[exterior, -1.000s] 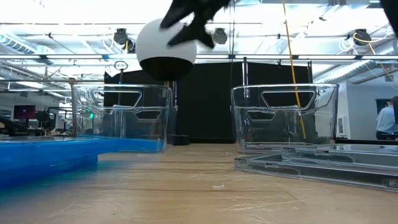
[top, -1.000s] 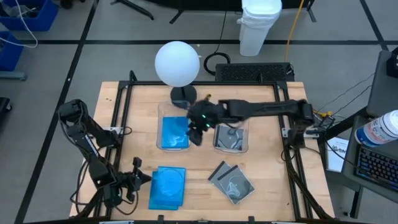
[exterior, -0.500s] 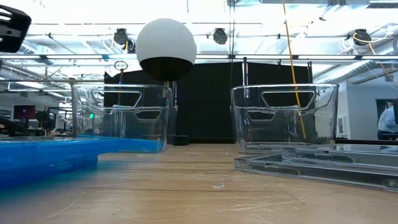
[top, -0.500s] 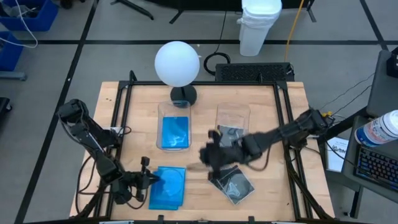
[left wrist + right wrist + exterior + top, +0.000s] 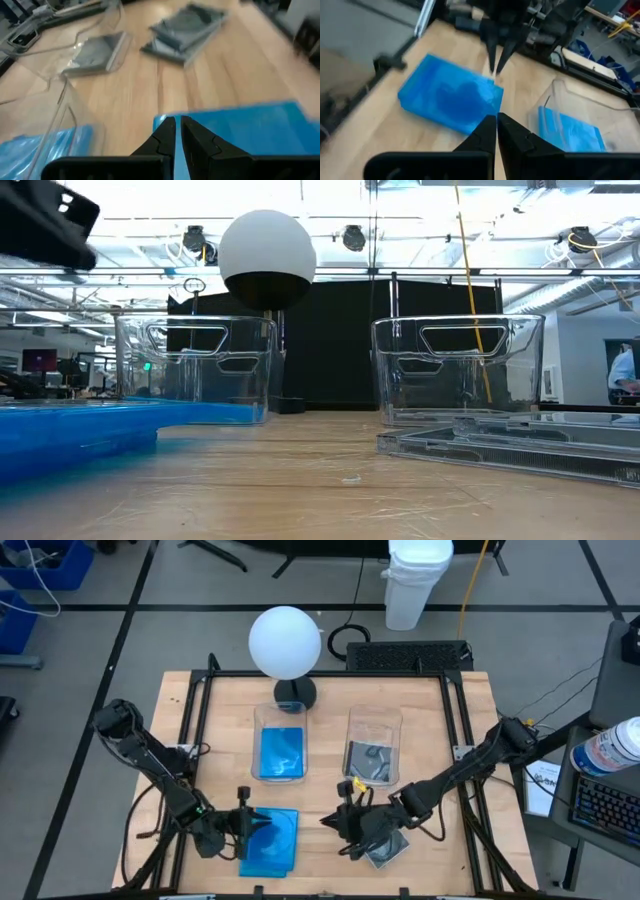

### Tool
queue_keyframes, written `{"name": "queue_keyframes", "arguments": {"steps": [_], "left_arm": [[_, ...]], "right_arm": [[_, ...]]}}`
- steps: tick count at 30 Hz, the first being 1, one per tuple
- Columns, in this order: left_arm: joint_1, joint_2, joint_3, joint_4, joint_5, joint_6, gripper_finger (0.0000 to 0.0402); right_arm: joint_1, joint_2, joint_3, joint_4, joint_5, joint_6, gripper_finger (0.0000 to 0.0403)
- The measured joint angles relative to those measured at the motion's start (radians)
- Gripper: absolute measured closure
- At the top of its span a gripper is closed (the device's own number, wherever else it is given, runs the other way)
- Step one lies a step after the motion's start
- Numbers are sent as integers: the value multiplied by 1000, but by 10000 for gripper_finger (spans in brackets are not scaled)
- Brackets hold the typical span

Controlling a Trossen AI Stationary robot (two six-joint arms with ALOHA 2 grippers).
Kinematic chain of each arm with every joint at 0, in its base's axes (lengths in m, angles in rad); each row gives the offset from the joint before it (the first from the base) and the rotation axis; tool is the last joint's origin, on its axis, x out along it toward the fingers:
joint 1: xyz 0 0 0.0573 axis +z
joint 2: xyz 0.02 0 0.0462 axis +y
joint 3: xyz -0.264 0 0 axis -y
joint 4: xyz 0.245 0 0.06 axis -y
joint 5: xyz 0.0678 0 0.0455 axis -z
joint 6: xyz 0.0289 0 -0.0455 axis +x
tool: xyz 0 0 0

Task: Pick & place jewel cases by type
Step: Put the black CD case into the right transparent bin

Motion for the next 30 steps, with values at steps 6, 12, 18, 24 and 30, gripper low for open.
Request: {"name": "queue_keyframes", "arguments": {"steps": [6, 12, 18, 24, 30], "left_arm": [[14, -1, 1, 207, 61, 84, 364], [11, 24, 1, 206, 128, 100, 364], [-7, 89, 0, 200, 241, 122, 364], [-16, 115, 0, 201, 252, 162, 364], [-15, 115, 0, 216, 261, 116, 364]], "right_arm": [[11, 1, -190, 360, 1, -80, 402], [13, 2, -246, 521, 1, -163, 402], [15, 1, -239, 519, 1, -185, 402], [16, 1, -239, 512, -2, -165, 402], [25, 1, -238, 516, 2, -117, 402]]}}
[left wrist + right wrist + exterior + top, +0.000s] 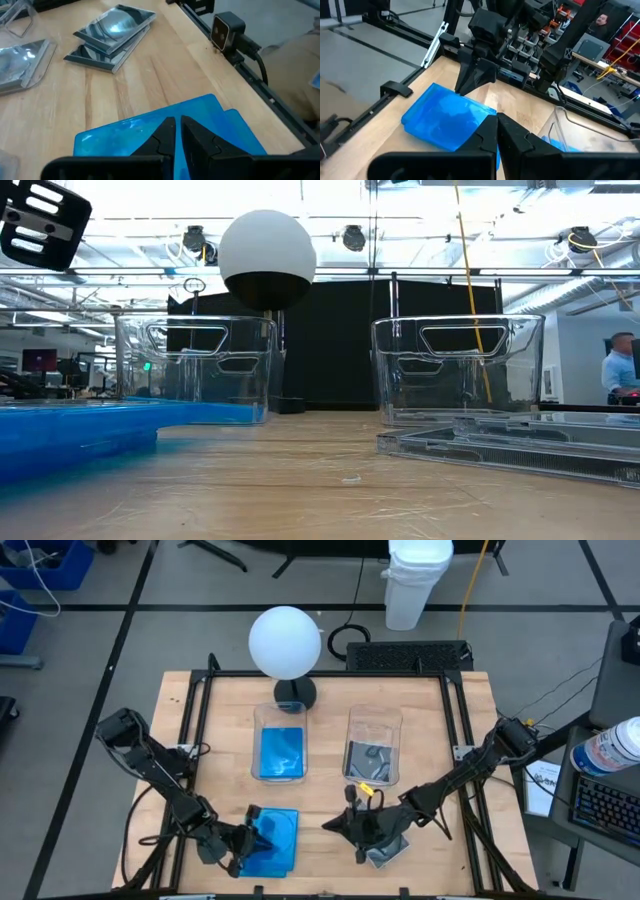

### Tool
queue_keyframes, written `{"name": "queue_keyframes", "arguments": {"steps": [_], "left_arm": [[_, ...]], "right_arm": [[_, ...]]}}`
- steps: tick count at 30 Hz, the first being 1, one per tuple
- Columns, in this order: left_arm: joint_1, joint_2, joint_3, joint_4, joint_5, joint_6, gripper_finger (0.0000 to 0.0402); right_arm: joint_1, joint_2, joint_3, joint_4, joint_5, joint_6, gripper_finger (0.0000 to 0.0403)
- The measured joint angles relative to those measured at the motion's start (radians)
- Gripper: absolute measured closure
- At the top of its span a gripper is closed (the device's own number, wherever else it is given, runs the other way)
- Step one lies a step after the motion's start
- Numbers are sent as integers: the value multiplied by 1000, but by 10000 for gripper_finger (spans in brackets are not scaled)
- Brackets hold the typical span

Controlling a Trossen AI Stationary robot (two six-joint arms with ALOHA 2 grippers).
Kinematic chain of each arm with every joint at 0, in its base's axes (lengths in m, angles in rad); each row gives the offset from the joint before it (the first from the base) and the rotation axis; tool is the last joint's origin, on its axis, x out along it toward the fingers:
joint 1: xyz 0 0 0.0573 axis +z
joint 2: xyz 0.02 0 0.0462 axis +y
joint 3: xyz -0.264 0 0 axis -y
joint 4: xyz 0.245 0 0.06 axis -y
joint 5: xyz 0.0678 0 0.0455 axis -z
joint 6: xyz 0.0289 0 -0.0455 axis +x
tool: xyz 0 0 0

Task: Pick & place jewel cases by type
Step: Put the black CD case into the right transparent bin

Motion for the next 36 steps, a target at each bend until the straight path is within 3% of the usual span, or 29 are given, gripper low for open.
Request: {"name": "queue_keyframes", "arguments": {"steps": [5, 17, 26, 32, 36], "left_arm": [[4, 0, 0, 23, 1, 13, 364], [9, 0, 0, 16, 8, 13, 364], [9, 0, 0, 15, 1, 75, 364], [9, 0, 0, 7, 1, 71, 364], [9, 0, 0, 8, 1, 34, 364]], "right_arm": [[3, 0, 0, -31, -19, 8, 402], [4, 0, -9, -75, -316, 8, 403], [-5, 0, -84, 72, -287, -23, 403], [-5, 0, -85, 48, -92, -25, 403], [-5, 0, -85, 24, -82, -45, 403]]}}
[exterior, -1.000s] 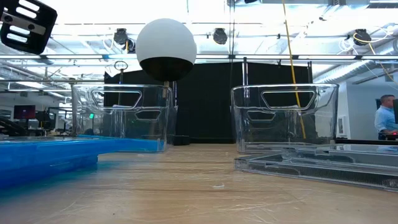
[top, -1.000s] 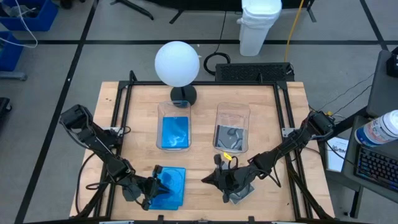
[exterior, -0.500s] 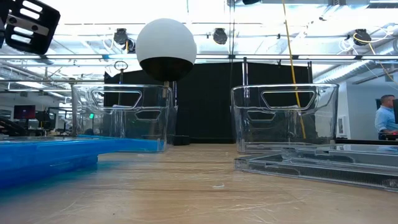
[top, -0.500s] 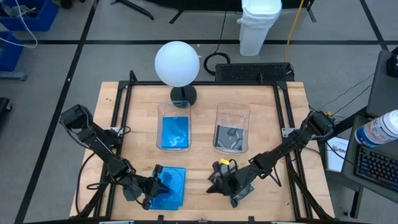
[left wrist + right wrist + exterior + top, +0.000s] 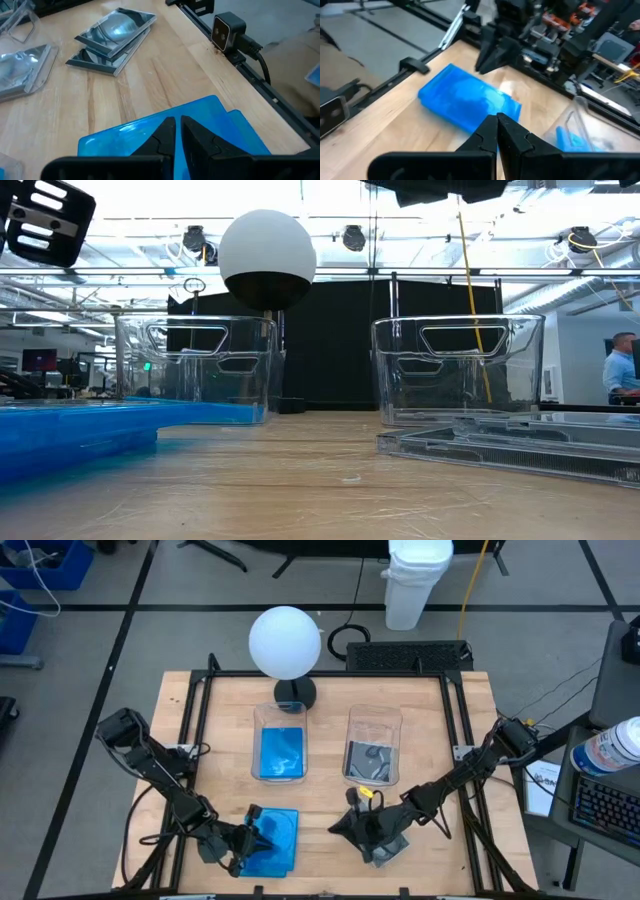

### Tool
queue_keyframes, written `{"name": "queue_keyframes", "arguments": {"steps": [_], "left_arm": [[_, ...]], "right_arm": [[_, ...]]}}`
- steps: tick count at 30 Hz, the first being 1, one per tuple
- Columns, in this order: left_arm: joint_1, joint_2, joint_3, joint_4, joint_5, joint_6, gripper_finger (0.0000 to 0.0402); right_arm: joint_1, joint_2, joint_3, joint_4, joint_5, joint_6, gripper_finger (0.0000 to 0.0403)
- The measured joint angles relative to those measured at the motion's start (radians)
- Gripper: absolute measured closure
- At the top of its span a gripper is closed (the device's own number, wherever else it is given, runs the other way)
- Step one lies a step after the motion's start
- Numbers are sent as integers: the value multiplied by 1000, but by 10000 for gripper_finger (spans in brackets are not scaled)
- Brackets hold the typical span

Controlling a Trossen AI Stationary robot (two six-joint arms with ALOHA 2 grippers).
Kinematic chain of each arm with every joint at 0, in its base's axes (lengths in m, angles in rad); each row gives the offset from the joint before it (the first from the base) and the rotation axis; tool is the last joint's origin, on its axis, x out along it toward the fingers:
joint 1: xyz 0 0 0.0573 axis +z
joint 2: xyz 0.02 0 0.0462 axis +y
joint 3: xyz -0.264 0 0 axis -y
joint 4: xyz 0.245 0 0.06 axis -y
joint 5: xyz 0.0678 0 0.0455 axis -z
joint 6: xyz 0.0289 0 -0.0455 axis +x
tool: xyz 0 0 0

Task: Pick & place jewel cases by type
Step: Put the black CD case into the right transparent bin

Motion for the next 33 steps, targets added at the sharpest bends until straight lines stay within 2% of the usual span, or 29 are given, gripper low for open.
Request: {"name": "queue_keyframes", "arguments": {"steps": [5, 11, 33], "left_arm": [[0, 0, 0, 0, 0, -2, 364], [1, 0, 0, 0, -33, -1, 364], [1, 0, -1, 8, 0, -104, 364]], "right_arm": [[10, 0, 0, -6, -4, 0, 403], [16, 0, 0, -5, -133, -26, 403], [3, 0, 0, 82, -131, 49, 403]]}}
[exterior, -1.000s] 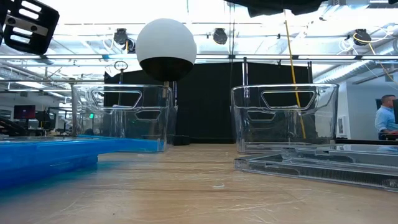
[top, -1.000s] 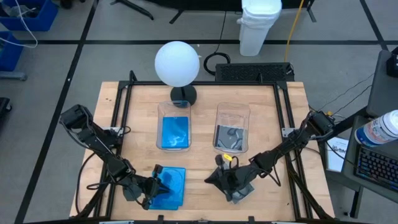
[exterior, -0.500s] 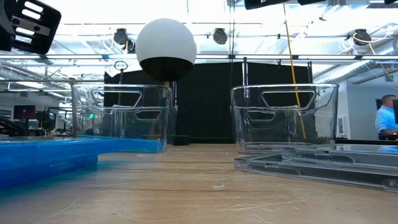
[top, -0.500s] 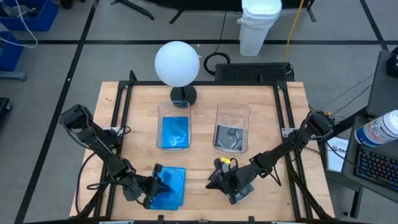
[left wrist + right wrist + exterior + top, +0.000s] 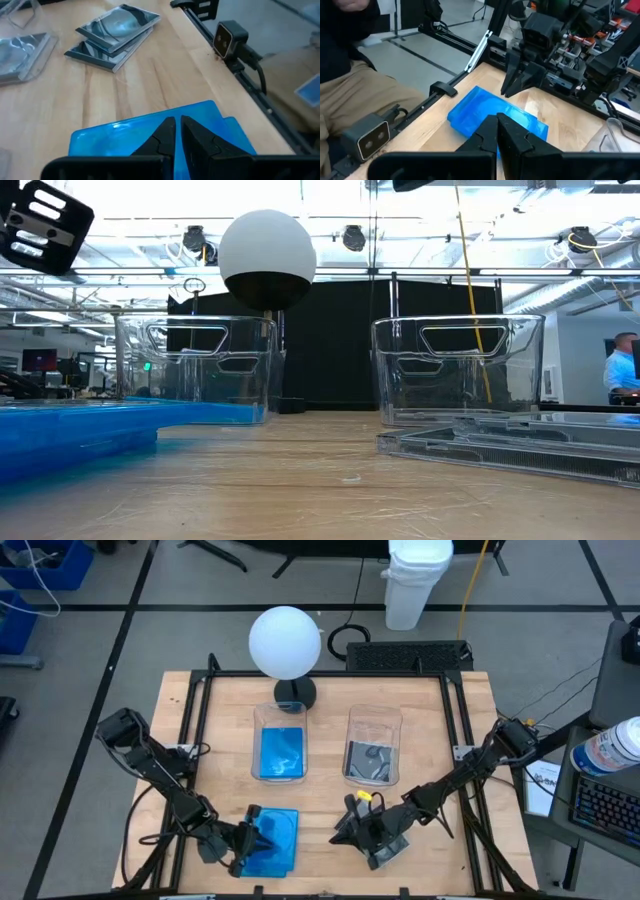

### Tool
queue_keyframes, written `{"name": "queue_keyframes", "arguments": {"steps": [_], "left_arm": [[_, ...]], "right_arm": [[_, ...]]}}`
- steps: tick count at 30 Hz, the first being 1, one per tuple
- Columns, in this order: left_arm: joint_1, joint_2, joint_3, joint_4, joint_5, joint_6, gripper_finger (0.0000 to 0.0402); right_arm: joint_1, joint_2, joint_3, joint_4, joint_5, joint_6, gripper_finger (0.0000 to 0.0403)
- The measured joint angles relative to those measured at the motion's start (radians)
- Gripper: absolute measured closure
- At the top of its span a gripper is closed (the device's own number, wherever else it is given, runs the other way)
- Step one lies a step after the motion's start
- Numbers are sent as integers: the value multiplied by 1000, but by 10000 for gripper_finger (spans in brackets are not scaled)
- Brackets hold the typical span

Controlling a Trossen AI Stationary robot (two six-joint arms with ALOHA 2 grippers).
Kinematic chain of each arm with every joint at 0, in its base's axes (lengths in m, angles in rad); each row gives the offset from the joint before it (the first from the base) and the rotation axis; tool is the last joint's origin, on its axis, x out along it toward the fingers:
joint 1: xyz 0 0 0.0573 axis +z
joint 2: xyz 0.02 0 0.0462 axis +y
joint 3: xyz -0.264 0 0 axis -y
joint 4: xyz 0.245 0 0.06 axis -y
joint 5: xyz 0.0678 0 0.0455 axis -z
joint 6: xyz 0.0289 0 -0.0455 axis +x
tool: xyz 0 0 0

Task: Pick & place jewel cases by type
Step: Put the black CD case into the right transparent bin

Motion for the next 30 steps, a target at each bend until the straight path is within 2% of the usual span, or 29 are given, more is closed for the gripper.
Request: {"name": "queue_keyframes", "arguments": {"steps": [7, 11, 14, 19, 25, 27, 30], "left_arm": [[20, 0, 0, 7, -16, -164, 364], [67, 4, 17, 3, 71, -148, 364], [121, 5, 81, -8, 201, -54, 364], [188, 60, 229, -154, 359, 144, 364], [273, 265, 461, -322, 547, 298, 364], [289, 339, 540, -335, 603, 388, 364], [304, 424, 663, -388, 618, 506, 364]], "right_arm": [[-19, 0, 0, 11, 7, 33, 403], [-6, 0, 0, -9, 122, 47, 403], [35, -41, -1, -129, 279, 53, 403], [137, -141, 37, -413, 548, 250, 403], [285, -128, 176, -566, 663, 368, 403], [328, -108, 244, -671, 724, 423, 403], [382, -78, 352, -873, 811, 560, 403]]}}
